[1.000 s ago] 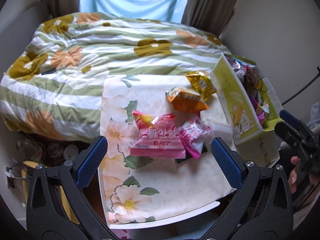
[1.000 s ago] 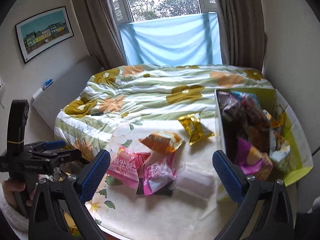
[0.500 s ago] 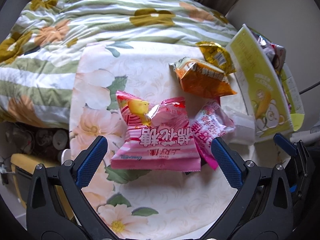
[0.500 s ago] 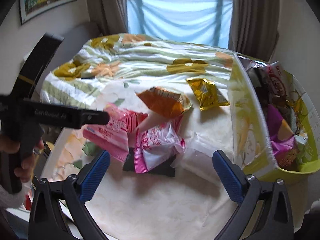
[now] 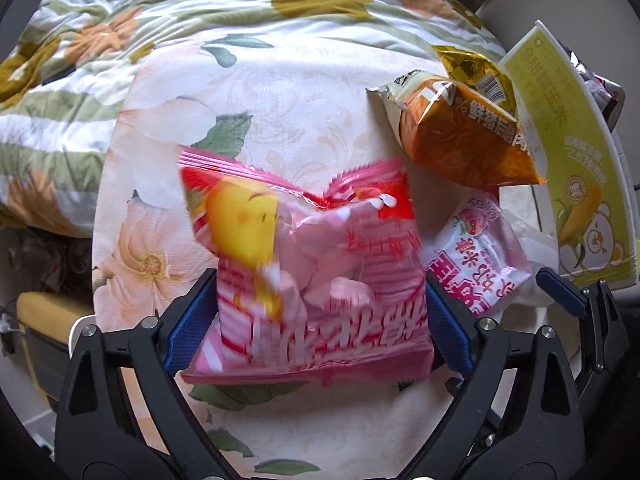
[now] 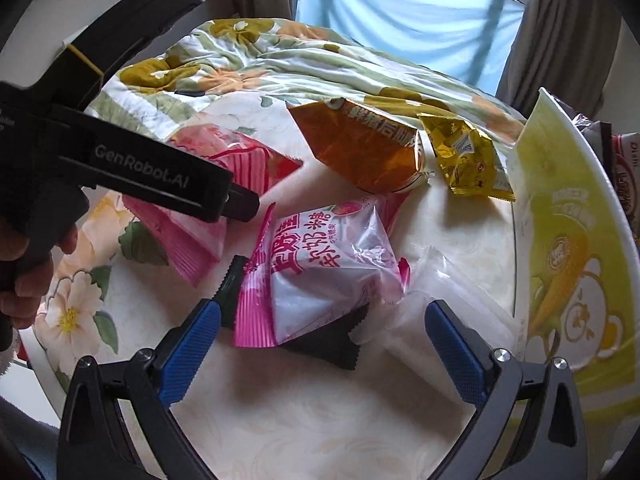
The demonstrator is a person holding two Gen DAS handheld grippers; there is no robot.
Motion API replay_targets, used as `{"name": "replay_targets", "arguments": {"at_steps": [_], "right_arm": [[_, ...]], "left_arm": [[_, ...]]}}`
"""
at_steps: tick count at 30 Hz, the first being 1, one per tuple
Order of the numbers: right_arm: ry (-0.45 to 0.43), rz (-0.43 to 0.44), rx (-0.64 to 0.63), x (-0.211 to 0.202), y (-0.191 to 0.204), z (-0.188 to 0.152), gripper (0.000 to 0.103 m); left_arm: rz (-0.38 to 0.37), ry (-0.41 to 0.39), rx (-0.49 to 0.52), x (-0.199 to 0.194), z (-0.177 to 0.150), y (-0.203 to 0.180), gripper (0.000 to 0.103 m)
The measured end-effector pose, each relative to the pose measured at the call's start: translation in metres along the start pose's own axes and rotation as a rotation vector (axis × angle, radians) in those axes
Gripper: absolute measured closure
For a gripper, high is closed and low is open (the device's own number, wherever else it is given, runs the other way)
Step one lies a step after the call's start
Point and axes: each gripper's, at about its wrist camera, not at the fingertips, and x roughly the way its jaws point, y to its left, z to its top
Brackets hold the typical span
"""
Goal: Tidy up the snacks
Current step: 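Grasp the large pink marshmallow bag with the left tool while the right tool grasps the small pink bag, then carry both pink bags into the cardboard box and open both tools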
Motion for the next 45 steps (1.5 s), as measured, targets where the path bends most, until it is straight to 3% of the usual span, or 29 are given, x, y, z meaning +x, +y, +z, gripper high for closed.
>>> {"name": "replay_targets", "arguments": {"at_steps": [10,15,25,30,31,32,35,39,45], "right_arm": [[-0.017,0.024,-0.084,0.013,0.002,0.008,0.001],[-0.010,0.039,-0.143,0.023,0.008,0.013,0.001],[0.028,0.084,-0.120,0.044,0.005,0.024,0.003],[0.037,0.111,-0.074,0.051,0.002,0.031,0.017],[0.037,0.107,-0.074,0.051,0.002,0.031,0.028],[0.039,0.105,-0.076,0.052,0.002,0.031,0.033],[0.035,0.105,-0.072,0.048,0.003,0.031,0.039],[0.017,0.089,-0.071,0.040,0.006,0.028,0.045],[-0.013,0.098,-0.025,0.018,0.005,0.025,0.045]], "left_arm": [[0.012,-0.006,0.031,-0.004,-0.005,0.004,0.024],[0.038,-0.002,0.039,-0.010,-0.010,0.009,0.025],[0.051,-0.013,0.030,-0.024,-0.022,0.020,0.026],[0.062,-0.021,0.018,-0.030,-0.026,0.024,0.026],[0.063,-0.023,0.016,-0.031,-0.027,0.025,0.026],[0.062,-0.023,0.012,-0.031,-0.028,0.026,0.026],[0.061,-0.028,0.003,-0.034,-0.029,0.028,0.026],[0.063,-0.037,0.003,-0.041,-0.032,0.028,0.026],[0.072,-0.062,0.018,-0.061,-0.037,0.025,0.026]]}}
